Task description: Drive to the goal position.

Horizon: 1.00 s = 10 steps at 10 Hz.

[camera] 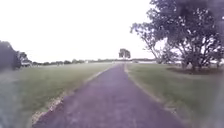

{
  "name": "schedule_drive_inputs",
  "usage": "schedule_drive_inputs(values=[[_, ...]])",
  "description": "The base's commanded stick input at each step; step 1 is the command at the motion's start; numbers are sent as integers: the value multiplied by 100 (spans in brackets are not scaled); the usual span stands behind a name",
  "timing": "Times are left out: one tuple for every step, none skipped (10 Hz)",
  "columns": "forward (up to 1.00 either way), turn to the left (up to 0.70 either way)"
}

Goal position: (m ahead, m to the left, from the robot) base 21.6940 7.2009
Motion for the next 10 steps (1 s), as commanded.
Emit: schedule_drive_inputs(values=[[0, 0], [0, 0], [0, 0], [0, 0], [0, 0], [0, 0], [0, 0], [70, 0], [70, 0], [70, 0]])
